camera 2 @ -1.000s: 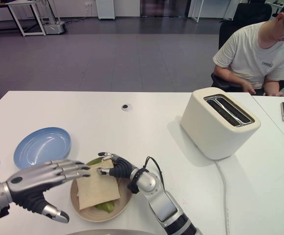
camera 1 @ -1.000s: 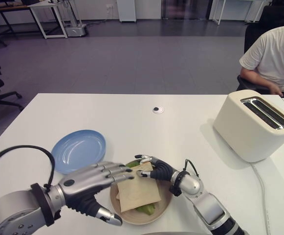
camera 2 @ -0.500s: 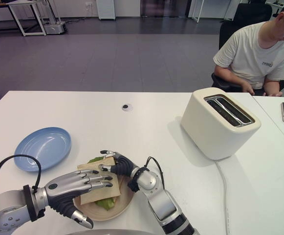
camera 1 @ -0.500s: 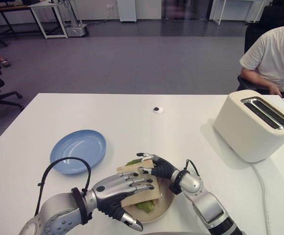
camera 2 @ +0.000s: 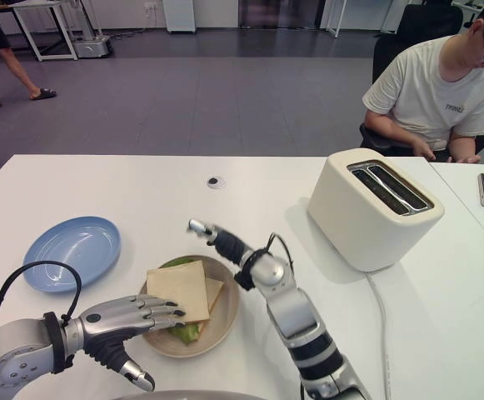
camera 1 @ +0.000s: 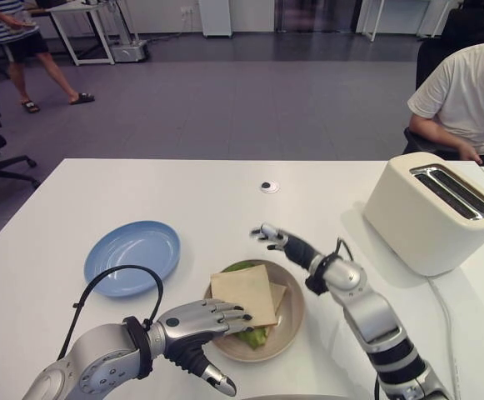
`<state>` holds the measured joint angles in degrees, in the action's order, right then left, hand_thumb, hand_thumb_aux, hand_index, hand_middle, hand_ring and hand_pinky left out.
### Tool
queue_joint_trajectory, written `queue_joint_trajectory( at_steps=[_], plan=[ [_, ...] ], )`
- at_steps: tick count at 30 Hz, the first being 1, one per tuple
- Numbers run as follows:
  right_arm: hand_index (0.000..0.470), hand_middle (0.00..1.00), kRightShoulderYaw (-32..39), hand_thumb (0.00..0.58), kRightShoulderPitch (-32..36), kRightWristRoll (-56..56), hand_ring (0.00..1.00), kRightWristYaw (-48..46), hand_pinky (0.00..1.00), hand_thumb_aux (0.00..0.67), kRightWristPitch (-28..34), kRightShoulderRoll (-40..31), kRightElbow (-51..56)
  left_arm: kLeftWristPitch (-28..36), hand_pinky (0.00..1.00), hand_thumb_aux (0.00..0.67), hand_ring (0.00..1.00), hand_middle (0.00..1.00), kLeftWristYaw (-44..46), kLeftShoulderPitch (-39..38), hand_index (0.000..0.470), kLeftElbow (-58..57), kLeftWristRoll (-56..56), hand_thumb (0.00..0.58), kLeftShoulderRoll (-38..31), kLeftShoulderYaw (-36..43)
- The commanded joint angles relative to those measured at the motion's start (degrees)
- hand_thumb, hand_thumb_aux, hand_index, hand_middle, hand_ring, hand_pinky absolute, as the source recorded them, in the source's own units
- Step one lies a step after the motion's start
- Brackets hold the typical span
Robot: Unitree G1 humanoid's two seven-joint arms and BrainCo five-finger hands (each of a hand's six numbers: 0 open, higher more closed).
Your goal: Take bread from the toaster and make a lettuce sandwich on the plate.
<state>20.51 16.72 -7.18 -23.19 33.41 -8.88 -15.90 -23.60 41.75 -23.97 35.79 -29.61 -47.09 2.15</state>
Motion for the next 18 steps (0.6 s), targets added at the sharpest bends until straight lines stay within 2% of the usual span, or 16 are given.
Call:
queue_joint_trajectory(
  at_steps=[1,7,10,12,15,18],
  plan=[
    [0.000,0.00,-4.6,0.000,6.0,2.5,0.00,-0.3,0.00,0.000,3.7,0.3,-1.6,1.6,0.00,0.000,0.00,0.00,2.3,-1.5,0.000,-3.5,-1.0,0.000,-1.5,2.1],
    [0.000,0.00,-5.4,0.000,6.7,3.8,0.00,-0.9,0.00,0.000,5.3,-0.6,-3.9,0.8,0.00,0.000,0.00,0.00,-1.7,-0.8,0.000,-4.2,0.0,0.000,0.0,1.0],
    [0.000,0.00,-6.5,0.000,5.1,5.0,0.00,-2.1,0.00,0.000,5.8,-2.3,-5.7,3.0,0.00,0.000,0.00,0.00,-9.4,-1.4,0.000,-1.2,5.4,0.000,5.5,-7.8],
    [0.000,0.00,-7.0,0.000,3.2,5.7,0.00,-2.2,0.00,0.000,6.1,-3.3,-6.7,6.4,0.00,0.000,0.00,0.00,-11.2,-2.9,0.000,0.3,13.7,0.000,8.3,-14.8],
    [0.000,0.00,-7.9,0.000,0.6,6.6,0.00,-2.5,0.00,0.000,7.2,-4.9,-8.6,12.5,0.00,0.000,0.00,0.00,-4.0,-10.1,0.000,1.3,28.7,0.000,6.3,-25.7],
    [0.000,0.00,-8.3,0.000,-1.4,7.4,0.00,-4.6,0.00,0.000,8.7,-8.4,-11.6,19.6,0.00,0.000,0.00,0.00,9.2,-22.3,0.000,1.1,33.8,0.000,1.7,-37.4]
  ],
)
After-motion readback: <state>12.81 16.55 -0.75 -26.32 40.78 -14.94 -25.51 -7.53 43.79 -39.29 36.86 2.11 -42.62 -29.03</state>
